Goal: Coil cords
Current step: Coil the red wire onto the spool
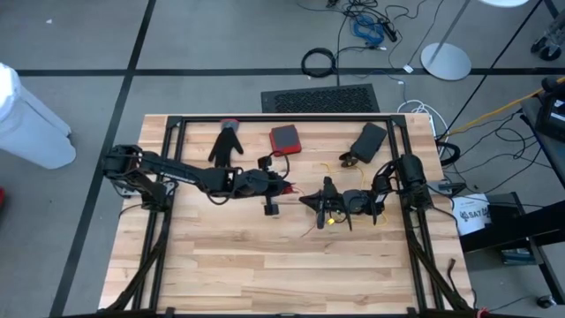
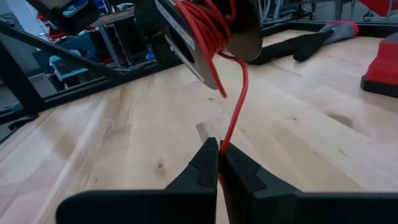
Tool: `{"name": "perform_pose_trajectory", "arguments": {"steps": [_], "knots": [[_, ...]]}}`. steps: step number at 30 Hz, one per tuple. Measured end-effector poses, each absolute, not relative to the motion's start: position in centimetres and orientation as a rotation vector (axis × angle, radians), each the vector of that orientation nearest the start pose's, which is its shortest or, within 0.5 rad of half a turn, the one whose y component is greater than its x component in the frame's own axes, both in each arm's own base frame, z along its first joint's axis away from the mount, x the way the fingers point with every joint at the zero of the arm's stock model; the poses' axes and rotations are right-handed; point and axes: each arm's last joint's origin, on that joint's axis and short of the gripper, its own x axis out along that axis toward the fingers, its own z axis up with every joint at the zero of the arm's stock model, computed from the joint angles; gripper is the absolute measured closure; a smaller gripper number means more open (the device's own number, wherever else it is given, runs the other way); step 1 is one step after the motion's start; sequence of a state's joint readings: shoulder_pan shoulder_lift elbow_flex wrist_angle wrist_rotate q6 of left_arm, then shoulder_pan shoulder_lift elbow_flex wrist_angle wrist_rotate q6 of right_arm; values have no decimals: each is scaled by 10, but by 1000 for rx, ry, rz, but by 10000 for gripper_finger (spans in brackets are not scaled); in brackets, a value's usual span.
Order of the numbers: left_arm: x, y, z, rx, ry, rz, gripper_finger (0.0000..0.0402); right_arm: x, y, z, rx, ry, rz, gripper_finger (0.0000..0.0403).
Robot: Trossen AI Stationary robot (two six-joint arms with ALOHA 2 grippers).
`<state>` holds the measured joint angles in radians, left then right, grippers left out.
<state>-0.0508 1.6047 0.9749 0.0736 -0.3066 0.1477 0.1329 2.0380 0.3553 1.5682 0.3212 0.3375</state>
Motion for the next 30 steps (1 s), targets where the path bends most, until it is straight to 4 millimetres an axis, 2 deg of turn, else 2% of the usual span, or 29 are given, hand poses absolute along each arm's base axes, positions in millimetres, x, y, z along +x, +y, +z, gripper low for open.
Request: {"name": "perform_pose_trajectory", "arguments": {"steps": [6,16,21,30], "knots": [[343,-8,221,298,577,234,393,264,29,77,317,88,-197,403],[333,-5,208,379,762,206,393,264,33,78,310,78,-201,403],[330,-5,205,385,800,198,393,264,32,79,306,75,-203,403],[329,-7,203,375,815,141,393,275,39,100,281,-15,-166,403]]}}
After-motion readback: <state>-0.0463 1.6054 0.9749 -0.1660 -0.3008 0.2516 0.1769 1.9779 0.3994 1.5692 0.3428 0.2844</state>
